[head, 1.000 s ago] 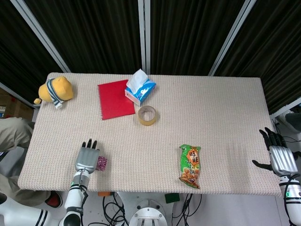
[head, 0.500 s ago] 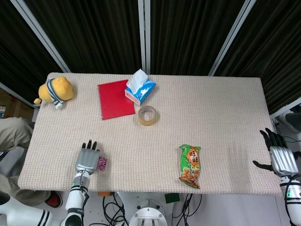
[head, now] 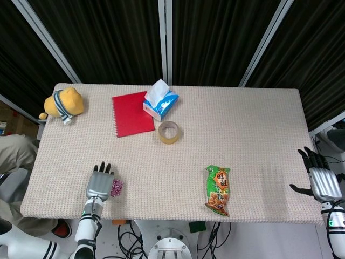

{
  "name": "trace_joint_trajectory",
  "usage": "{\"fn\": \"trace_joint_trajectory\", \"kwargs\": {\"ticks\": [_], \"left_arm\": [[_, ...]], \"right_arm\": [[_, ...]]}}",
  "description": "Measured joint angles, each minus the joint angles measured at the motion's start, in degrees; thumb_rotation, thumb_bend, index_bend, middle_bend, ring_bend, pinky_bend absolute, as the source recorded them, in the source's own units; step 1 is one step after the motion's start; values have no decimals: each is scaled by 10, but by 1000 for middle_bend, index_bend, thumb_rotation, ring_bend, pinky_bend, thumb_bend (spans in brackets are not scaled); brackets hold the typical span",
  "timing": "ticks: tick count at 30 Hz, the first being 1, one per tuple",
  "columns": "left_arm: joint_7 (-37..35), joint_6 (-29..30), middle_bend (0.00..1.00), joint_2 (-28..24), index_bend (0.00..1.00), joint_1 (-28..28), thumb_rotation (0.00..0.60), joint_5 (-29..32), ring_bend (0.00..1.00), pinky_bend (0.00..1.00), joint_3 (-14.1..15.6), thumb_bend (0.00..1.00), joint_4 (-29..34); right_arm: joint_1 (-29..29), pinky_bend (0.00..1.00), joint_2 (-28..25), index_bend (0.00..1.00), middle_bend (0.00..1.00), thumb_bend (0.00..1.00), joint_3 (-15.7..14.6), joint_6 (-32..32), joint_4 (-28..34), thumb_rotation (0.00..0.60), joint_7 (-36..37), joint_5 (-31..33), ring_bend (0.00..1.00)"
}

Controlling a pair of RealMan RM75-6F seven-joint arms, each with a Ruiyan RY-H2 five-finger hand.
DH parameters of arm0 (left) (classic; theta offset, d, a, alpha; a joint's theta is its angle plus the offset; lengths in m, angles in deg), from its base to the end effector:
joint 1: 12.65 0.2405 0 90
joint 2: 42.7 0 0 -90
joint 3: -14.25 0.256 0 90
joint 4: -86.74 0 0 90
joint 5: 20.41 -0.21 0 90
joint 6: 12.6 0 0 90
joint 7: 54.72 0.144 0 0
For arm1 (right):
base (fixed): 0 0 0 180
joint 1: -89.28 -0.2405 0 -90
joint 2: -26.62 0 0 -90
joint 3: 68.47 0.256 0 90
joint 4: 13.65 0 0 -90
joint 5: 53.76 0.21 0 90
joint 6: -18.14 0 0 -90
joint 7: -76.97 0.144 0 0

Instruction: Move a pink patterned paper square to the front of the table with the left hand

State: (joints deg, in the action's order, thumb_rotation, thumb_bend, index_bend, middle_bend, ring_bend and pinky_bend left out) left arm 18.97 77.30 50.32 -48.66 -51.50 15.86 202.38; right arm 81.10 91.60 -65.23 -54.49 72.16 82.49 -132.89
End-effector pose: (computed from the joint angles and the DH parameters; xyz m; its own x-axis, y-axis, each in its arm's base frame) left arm -0.1730 0.2092 -0.0186 0.7344 0.4984 0.4607 0.6042 -0.1708 -0.7783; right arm -0.3497 -0.2007 0.1479 0.3659 -0.1687 0.9152 -0.9198 0.0844 0.3832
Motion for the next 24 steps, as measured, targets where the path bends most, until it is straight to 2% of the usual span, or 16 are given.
{"fn": "trace_joint_trajectory", "kwargs": {"ticks": [8,13,18,24], "left_arm": [[4,17,68,-9,281,0,600,-14,0,148,9,237,19],[4,19,68,-24,209,0,600,-44,0,146,29,228,25],[-24,-16,60,-57,205,0,600,-123,0,145,72,199,18],[-109,-105,43,-128,231,0,600,-226,0,137,130,189,-9]], "right_arm": [[0,0,-3,0,0,229,1,-2,5,600,-3,0,0],[1,0,-6,0,0,229,1,-4,9,600,-5,-1,0],[3,0,-11,0,0,230,1,-10,16,600,-7,-2,0],[5,0,-13,0,0,230,1,-13,22,600,-12,-2,0]]}}
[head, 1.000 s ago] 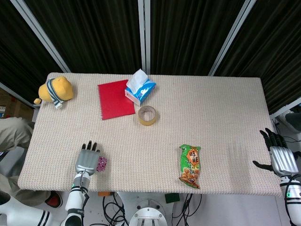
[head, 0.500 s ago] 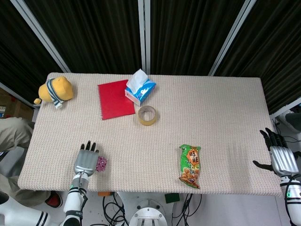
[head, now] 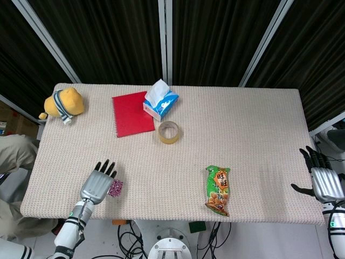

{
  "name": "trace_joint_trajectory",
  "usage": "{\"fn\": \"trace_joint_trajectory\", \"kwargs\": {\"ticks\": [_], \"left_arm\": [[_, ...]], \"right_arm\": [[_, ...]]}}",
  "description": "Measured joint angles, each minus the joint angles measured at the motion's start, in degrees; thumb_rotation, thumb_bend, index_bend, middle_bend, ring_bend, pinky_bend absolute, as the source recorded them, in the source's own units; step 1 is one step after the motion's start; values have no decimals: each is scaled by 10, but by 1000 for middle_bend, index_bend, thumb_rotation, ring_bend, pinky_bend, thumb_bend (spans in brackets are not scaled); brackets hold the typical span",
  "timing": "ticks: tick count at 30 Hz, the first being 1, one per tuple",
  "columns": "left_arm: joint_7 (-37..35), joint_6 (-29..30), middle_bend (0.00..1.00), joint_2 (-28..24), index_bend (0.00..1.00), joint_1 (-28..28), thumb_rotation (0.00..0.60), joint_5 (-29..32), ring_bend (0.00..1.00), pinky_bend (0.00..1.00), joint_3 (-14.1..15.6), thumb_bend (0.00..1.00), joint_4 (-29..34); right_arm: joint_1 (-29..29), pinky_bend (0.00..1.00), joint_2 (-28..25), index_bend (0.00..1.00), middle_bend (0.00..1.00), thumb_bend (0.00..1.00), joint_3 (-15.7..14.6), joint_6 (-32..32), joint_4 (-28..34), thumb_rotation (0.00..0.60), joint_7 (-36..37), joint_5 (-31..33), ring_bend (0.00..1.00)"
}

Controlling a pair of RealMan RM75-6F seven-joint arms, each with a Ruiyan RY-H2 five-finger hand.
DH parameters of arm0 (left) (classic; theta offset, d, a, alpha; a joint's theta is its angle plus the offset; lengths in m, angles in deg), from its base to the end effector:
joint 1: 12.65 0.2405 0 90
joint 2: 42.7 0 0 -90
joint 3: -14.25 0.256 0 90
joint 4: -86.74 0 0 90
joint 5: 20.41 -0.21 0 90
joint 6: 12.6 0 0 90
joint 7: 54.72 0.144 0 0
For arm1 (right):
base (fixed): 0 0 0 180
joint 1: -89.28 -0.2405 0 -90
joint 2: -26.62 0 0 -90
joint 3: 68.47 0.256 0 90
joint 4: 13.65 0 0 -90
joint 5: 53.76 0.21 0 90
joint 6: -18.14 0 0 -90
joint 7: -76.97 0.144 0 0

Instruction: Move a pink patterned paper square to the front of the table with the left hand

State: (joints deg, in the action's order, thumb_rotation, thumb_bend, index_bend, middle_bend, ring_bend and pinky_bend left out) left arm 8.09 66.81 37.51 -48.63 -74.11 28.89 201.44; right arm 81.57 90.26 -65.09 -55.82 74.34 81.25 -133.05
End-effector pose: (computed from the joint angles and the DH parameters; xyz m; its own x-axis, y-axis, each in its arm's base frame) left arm -0.1955 0.2003 0.0135 0.8442 0.3121 0.4357 0.5333 -0.4087 -0.7406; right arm -0.3435 -0.1983 0.1542 0.3754 -0.1507 0.9145 -0.9173 0.0807 0.3899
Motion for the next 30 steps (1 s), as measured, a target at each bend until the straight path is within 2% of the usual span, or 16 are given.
{"fn": "trace_joint_trajectory", "kwargs": {"ticks": [3,10,23,30], "left_arm": [[-33,-31,40,-21,238,2,600,-32,0,137,16,185,-24],[-99,-77,32,-26,247,10,600,-98,0,137,25,173,-77],[-129,-121,25,-23,252,25,600,-127,0,136,-1,173,-118],[-123,-130,25,-18,353,35,600,-124,0,136,-10,173,-124]], "right_arm": [[1,0,-2,0,0,230,1,-3,5,600,-4,1,0],[3,0,-10,0,0,230,4,-10,22,600,-21,5,0],[4,0,-8,0,0,230,4,-7,30,600,-39,14,0],[3,0,-7,0,0,229,4,-5,29,600,-38,15,0]]}}
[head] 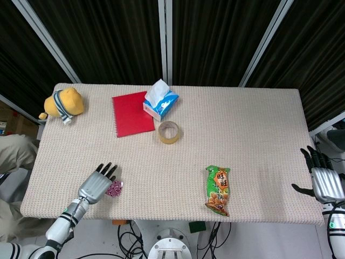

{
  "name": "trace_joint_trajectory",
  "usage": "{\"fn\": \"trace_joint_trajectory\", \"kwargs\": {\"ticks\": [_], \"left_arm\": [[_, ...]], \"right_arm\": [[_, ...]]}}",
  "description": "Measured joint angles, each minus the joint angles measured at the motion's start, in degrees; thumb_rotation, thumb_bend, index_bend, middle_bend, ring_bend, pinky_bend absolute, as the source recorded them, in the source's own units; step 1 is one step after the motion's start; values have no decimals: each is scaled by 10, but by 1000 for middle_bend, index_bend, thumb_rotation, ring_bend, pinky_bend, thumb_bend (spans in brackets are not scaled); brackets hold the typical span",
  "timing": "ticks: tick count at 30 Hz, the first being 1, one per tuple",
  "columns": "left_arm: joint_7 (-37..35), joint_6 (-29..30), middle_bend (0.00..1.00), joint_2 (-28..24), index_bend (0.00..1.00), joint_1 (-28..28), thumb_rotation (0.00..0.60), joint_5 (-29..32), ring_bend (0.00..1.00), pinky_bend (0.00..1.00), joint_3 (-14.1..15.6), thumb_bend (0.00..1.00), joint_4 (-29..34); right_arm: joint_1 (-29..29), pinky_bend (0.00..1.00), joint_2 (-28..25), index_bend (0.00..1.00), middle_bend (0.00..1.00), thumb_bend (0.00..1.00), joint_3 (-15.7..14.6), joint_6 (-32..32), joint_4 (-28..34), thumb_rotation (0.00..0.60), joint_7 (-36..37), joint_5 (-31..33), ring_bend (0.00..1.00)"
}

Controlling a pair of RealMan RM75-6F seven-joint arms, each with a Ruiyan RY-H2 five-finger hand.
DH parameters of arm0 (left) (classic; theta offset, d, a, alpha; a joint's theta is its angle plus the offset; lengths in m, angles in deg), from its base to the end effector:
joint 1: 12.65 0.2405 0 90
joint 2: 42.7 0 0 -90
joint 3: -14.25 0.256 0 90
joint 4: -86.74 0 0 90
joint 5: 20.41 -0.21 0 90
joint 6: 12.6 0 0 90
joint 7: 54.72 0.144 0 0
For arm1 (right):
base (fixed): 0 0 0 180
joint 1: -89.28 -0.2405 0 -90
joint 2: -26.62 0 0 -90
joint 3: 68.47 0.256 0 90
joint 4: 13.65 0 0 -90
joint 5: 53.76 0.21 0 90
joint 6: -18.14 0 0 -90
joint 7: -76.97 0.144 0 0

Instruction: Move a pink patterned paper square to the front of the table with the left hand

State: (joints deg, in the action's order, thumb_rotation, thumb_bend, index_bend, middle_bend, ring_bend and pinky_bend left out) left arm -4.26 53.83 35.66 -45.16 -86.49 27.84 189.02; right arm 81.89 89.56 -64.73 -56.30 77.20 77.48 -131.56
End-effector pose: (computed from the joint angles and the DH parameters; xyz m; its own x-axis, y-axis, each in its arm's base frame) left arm -0.2290 0.2090 0.0037 0.8499 0.2815 0.4455 0.5257 -0.5130 -0.6786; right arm -0.3373 -0.1966 0.1552 0.3958 -0.1473 0.9064 -0.9064 0.0959 0.4114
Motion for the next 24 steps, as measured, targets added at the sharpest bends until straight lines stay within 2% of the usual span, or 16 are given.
{"fn": "trace_joint_trajectory", "kwargs": {"ticks": [3,11,15,19,24], "left_arm": [[-2,0,26,2,396,4,600,-6,0,136,-3,173,-3],[-4,-6,27,7,396,13,600,-10,0,137,-15,173,-7],[-3,-7,27,5,333,17,600,-13,0,136,-18,173,-6],[-2,-7,27,0,199,20,600,-16,0,137,-19,173,0],[0,-5,27,-9,164,25,600,-19,0,136,-21,173,11]], "right_arm": [[0,0,1,0,0,230,0,1,-2,600,1,0,0],[1,0,0,0,0,230,-1,0,-3,600,3,-3,0],[0,0,-1,0,0,230,-1,0,-1,600,1,-2,0],[-1,0,-1,0,0,229,-1,2,1,600,-2,-2,0],[-3,0,-2,0,0,229,-1,5,6,600,-9,-2,0]]}}
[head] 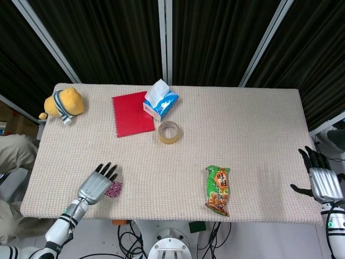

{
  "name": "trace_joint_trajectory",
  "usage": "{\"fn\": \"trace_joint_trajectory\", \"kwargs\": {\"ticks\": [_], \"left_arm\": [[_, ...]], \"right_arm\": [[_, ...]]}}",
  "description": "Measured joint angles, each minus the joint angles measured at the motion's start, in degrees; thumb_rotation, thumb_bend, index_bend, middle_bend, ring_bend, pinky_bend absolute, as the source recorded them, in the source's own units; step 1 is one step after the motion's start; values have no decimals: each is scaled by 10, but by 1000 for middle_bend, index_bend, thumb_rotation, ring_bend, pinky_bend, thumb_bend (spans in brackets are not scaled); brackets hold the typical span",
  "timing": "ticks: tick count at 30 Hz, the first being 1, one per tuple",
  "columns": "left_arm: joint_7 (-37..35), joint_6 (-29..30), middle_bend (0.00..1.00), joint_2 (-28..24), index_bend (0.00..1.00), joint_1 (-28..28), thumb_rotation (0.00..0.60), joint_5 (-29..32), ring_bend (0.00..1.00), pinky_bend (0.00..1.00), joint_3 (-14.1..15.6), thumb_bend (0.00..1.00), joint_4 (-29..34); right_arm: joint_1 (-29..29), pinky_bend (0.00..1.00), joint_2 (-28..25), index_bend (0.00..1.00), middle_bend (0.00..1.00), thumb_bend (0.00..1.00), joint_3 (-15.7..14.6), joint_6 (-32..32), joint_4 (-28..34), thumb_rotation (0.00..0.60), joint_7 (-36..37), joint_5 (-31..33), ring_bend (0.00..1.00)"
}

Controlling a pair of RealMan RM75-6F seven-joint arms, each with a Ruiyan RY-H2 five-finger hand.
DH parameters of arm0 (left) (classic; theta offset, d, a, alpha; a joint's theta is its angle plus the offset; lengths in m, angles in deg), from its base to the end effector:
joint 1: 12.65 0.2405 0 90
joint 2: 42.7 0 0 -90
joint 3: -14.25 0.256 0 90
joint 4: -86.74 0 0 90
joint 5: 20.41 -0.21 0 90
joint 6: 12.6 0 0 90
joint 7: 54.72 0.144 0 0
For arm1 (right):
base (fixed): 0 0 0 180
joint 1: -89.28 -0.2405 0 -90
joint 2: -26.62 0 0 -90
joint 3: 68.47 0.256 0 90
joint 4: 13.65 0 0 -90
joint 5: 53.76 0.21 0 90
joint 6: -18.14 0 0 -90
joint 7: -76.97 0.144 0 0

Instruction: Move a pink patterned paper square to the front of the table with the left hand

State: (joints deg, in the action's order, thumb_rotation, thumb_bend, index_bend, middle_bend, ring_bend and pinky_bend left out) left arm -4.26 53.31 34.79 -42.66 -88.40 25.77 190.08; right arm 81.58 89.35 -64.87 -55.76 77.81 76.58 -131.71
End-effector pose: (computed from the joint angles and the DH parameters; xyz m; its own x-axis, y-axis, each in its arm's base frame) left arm -0.2268 0.2060 0.0081 0.8353 0.2804 0.4728 0.5478 -0.4969 -0.6730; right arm -0.3348 -0.1974 0.1534 0.4041 -0.1591 0.9008 -0.9034 0.0851 0.4203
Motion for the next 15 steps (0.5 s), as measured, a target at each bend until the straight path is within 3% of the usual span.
{"fn": "trace_joint_trajectory", "kwargs": {"ticks": [7,11,13,15], "left_arm": [[-11,30,28,-20,134,14,600,-20,0,148,-4,172,27],[-75,92,29,-47,131,43,600,-58,0,161,-11,174,43],[-123,133,29,-59,130,62,548,-79,0,161,-16,178,41],[-189,187,23,-71,127,91,389,-102,0,156,-20,178,28]], "right_arm": [[2,0,-1,0,0,230,3,-12,7,600,-2,-3,0],[6,0,5,0,0,226,2,-27,-4,600,6,-16,0],[11,0,12,0,0,226,-1,-36,-17,600,10,-22,0],[17,0,19,0,0,227,-4,-46,-29,600,10,-26,0]]}}
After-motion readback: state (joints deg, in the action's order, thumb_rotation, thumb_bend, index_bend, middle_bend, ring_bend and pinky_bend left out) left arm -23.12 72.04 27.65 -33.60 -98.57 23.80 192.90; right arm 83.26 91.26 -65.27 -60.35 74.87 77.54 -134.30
